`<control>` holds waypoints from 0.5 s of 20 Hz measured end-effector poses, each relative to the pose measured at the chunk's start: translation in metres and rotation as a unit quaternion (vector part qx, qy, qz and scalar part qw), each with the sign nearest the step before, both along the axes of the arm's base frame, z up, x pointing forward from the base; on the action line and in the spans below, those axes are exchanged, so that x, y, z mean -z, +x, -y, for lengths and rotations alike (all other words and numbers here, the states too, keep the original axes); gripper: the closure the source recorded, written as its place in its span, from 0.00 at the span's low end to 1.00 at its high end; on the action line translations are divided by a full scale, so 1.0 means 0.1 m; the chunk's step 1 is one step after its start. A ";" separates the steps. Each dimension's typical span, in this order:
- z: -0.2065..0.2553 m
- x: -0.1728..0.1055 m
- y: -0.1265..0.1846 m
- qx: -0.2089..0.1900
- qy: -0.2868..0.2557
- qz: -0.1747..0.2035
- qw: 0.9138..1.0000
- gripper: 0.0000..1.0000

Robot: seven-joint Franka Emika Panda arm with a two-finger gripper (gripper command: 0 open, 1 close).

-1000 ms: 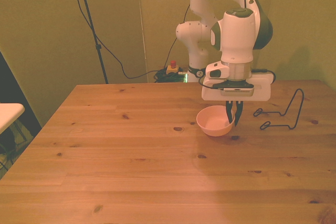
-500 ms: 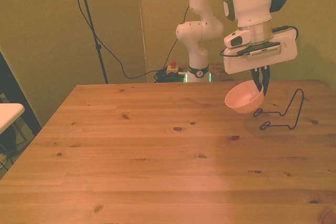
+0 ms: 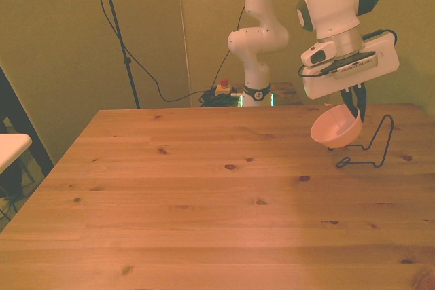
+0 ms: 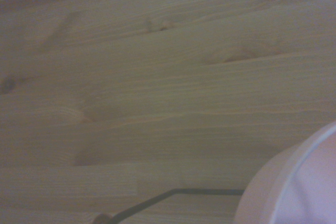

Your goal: Load the bowl

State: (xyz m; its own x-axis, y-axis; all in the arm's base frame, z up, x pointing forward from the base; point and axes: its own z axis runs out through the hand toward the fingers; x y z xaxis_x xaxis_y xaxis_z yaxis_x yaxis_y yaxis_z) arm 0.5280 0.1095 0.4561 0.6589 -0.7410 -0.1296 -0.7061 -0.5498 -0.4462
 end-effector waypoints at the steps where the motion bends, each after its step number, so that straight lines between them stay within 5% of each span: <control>1: -0.01 0.00 0.00 -0.003 0.013 0.002 1.000 1.00; 10: -0.05 0.13 -0.04 -0.044 0.111 0.025 0.993 1.00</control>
